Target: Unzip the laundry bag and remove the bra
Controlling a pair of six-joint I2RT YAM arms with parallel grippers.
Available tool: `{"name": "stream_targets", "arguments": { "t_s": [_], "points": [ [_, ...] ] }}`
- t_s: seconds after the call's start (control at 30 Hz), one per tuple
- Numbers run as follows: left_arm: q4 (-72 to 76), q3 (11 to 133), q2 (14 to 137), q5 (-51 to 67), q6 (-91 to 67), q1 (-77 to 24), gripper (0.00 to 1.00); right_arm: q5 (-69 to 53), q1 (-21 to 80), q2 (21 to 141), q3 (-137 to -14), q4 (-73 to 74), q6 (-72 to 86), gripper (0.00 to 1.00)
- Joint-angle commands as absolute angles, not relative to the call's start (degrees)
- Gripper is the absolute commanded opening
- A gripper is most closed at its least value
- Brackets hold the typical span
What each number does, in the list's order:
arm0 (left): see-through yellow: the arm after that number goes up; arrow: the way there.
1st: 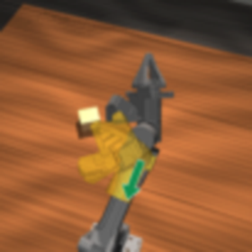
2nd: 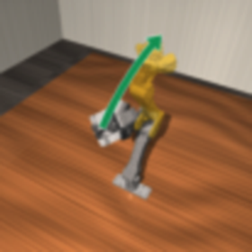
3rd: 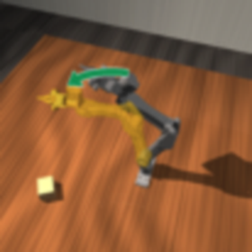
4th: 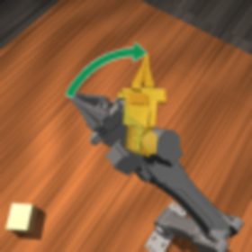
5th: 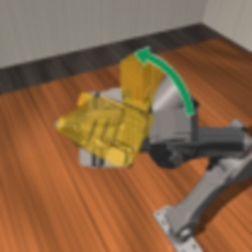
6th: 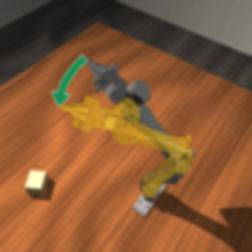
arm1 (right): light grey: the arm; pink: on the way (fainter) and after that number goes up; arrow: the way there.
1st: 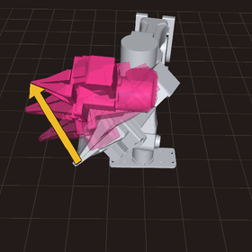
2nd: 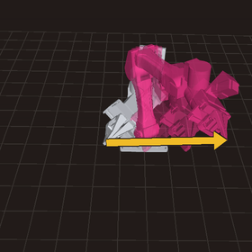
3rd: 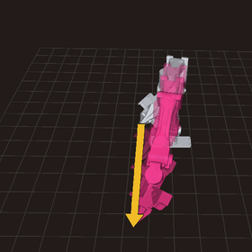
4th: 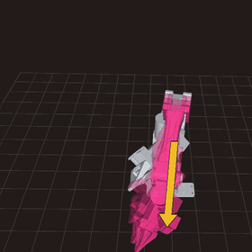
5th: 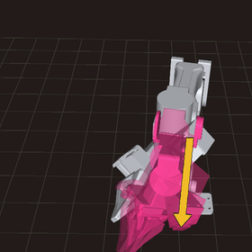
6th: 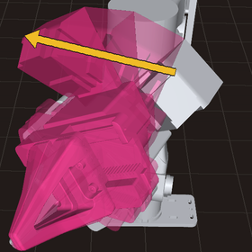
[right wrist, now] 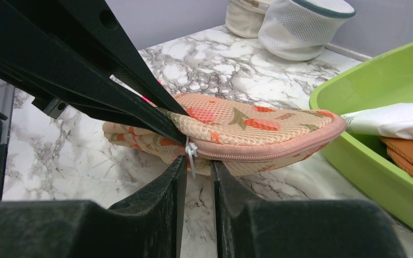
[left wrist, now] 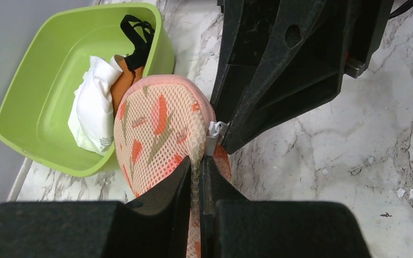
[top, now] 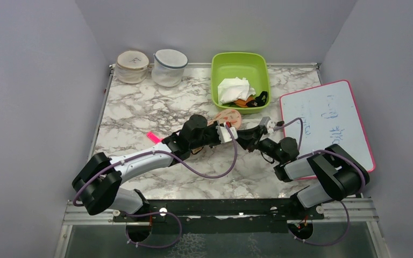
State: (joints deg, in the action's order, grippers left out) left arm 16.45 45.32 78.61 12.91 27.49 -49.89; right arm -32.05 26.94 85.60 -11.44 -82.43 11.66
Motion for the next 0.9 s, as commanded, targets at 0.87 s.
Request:
{"name": "stream_targets", "arguments": {
  "t_s": [0.87],
  "points": [
    [16.7, 47.6, 79.0, 16.0, 26.9, -50.1, 0.00, -32.4, 27.2, 86.7, -8.2, -97.9, 11.1, 0.41]
  ]
}}
